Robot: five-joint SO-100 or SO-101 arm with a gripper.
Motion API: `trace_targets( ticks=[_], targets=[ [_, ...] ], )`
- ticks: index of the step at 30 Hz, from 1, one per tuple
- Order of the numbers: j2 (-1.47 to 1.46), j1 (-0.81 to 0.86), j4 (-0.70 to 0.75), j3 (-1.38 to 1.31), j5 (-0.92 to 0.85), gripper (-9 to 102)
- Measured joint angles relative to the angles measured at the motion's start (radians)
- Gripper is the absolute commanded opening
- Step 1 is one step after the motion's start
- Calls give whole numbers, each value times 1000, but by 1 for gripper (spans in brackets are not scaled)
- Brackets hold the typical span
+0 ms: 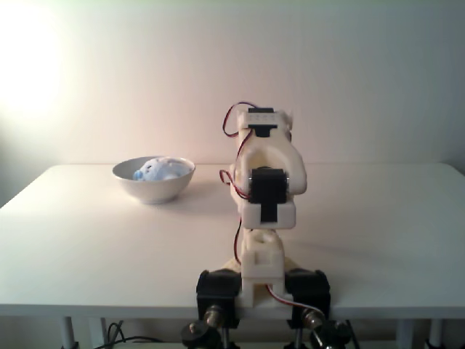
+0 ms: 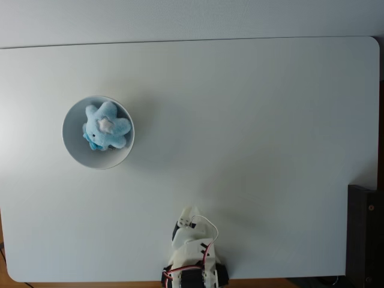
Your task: Grasp a skyblue doll and put it into the bowl.
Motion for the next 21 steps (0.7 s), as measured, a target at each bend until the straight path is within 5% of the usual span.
trace_targets(
  ticks=[21],
  targets=[
    [2, 3, -15, 87, 2, 2]
  ],
)
